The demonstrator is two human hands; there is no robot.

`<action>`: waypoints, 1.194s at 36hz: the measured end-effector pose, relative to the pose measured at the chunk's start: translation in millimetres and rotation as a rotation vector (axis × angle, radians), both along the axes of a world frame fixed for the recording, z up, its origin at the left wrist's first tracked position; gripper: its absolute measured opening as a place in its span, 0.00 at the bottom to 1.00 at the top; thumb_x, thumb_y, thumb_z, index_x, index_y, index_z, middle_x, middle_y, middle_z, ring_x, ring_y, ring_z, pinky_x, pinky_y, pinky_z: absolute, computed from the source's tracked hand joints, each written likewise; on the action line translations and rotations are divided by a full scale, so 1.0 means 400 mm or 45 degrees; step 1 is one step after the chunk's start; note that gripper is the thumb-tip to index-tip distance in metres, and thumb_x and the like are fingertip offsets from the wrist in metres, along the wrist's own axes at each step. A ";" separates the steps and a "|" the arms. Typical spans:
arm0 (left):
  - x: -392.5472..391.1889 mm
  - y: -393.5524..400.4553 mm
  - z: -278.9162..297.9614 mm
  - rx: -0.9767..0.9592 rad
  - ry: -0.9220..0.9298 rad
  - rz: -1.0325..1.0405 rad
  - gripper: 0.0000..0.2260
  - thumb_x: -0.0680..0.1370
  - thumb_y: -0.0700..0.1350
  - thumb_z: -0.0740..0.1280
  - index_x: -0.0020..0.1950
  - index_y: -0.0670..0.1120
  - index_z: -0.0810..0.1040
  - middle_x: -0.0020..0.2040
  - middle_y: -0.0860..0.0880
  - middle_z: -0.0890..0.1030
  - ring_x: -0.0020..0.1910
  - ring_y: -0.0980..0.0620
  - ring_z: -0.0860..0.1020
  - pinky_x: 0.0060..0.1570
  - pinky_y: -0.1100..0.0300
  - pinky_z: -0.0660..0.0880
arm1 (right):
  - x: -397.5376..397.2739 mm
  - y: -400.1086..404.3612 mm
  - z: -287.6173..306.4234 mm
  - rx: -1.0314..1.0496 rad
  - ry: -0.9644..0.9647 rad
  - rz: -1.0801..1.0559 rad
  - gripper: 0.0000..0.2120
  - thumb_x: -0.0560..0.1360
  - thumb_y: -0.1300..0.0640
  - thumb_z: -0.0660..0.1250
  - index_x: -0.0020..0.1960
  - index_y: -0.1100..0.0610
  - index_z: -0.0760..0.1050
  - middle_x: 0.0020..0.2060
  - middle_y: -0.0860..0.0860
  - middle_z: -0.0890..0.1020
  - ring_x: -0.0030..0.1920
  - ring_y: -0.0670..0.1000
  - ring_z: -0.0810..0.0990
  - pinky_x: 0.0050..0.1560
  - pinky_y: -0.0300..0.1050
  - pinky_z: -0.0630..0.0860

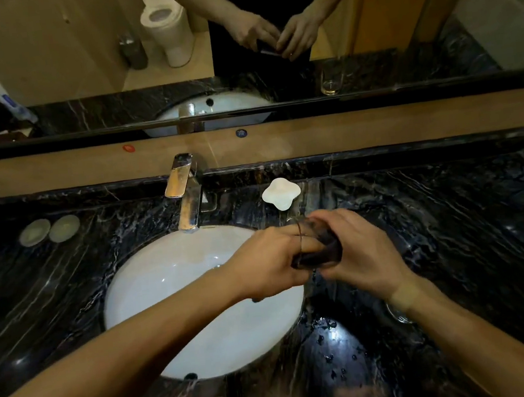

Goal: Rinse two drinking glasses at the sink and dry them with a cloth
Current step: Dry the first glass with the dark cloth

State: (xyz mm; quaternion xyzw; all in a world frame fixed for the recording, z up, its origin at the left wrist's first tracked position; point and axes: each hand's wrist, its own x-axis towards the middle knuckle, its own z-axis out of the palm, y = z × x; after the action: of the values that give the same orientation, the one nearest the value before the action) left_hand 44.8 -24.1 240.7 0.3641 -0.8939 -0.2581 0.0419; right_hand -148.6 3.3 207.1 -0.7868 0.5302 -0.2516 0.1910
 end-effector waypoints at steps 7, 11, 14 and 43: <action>0.000 0.018 -0.003 0.966 0.437 0.500 0.08 0.74 0.40 0.72 0.52 0.48 0.80 0.29 0.47 0.76 0.25 0.49 0.73 0.23 0.62 0.68 | 0.019 0.010 -0.053 -0.467 0.203 -0.102 0.27 0.64 0.61 0.78 0.62 0.65 0.78 0.53 0.62 0.81 0.51 0.64 0.81 0.49 0.59 0.79; 0.011 0.011 0.003 1.063 0.486 0.512 0.08 0.75 0.39 0.72 0.53 0.46 0.80 0.29 0.45 0.76 0.26 0.46 0.72 0.24 0.61 0.68 | 0.026 0.017 -0.055 -0.398 0.149 -0.077 0.32 0.64 0.59 0.79 0.66 0.62 0.76 0.56 0.59 0.80 0.53 0.61 0.80 0.48 0.56 0.80; 0.023 0.011 0.007 1.054 0.458 0.485 0.07 0.75 0.40 0.73 0.51 0.49 0.81 0.32 0.37 0.75 0.29 0.41 0.71 0.27 0.52 0.69 | 0.015 0.002 -0.034 -0.043 0.047 0.044 0.37 0.64 0.51 0.78 0.71 0.48 0.70 0.61 0.48 0.76 0.59 0.50 0.76 0.51 0.51 0.80; -0.020 -0.028 -0.021 1.034 0.302 0.509 0.07 0.69 0.38 0.73 0.43 0.47 0.79 0.26 0.44 0.73 0.26 0.45 0.68 0.20 0.63 0.64 | 0.034 0.028 -0.086 -0.201 0.097 -0.173 0.35 0.64 0.56 0.79 0.69 0.58 0.72 0.59 0.57 0.79 0.56 0.60 0.78 0.48 0.58 0.79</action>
State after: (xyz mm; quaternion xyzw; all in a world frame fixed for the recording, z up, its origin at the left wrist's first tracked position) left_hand 36.9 -35.3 232.4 0.4842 -0.6218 -0.6138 0.0469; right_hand -135.0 14.4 172.8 -0.7706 0.5678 -0.2750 0.0904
